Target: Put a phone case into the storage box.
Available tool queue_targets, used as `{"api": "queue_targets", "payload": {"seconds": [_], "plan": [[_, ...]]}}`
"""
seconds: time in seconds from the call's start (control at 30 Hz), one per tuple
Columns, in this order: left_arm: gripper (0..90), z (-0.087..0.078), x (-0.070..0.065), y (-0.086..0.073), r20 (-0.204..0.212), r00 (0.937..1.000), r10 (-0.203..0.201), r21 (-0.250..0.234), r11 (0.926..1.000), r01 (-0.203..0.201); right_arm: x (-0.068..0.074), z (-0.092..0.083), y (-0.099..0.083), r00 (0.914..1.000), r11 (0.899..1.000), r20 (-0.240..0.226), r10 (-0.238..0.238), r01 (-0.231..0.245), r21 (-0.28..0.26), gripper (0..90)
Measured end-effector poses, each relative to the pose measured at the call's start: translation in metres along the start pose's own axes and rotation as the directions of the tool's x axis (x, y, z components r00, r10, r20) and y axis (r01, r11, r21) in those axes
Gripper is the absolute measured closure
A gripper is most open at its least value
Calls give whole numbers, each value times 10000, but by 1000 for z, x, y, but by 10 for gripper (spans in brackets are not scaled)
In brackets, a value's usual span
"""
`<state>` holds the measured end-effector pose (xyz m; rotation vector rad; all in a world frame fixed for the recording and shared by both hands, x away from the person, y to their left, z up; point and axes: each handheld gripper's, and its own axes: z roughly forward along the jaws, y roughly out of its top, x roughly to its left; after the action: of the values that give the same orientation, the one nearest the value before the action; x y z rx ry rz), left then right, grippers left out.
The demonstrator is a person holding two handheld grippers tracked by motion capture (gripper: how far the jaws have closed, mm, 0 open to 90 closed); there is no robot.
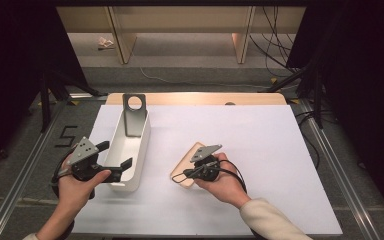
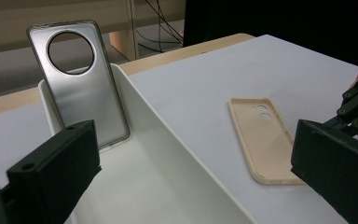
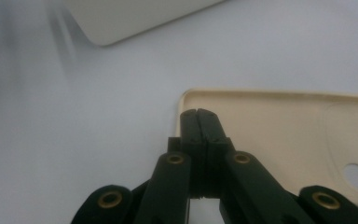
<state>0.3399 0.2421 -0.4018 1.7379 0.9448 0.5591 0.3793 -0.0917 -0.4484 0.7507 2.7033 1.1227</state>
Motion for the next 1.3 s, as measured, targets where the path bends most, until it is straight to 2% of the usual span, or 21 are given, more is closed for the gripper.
{"api": "queue_targets", "payload": {"seconds": [0.23, 0.37, 0.77, 1.0, 1.07, 1.3], "plan": [[6, 0, -1, 0, 10, 10000, 0, -23, 10000, 0, 2, 9, -3, 10000, 9989, -47, -63, 65, 460, 900], [6, 0, -1, 0, -5, 10000, -1, 3, 10000, 1, 2, 12, -5, 10000, 9975, 6, 70, -71, 707, 900], [6, 1, 0, 0, 16, 10000, -6, 28, 10000, 6, 3, 22, -7, 10000, 9900, -5, 18, -17, 1407, 900], [6, 1, -1, -1, 38, 10000, -17, 36, 10000, 17, 1, 25, -8, 10000, 9854, -5, 47, -45, 1702, 900], [6, 1, 0, -1, 48, 10000, -10, 41, 10000, 10, 0, 24, -7, 9997, 9818, -47, 226, -213, 1885, 900], [5, 1, -1, -1, 70, 10000, 31, 67, 10000, -32, -1, 18, -8, 9996, 9724, 39, 274, -276, 2316, 900]]}}
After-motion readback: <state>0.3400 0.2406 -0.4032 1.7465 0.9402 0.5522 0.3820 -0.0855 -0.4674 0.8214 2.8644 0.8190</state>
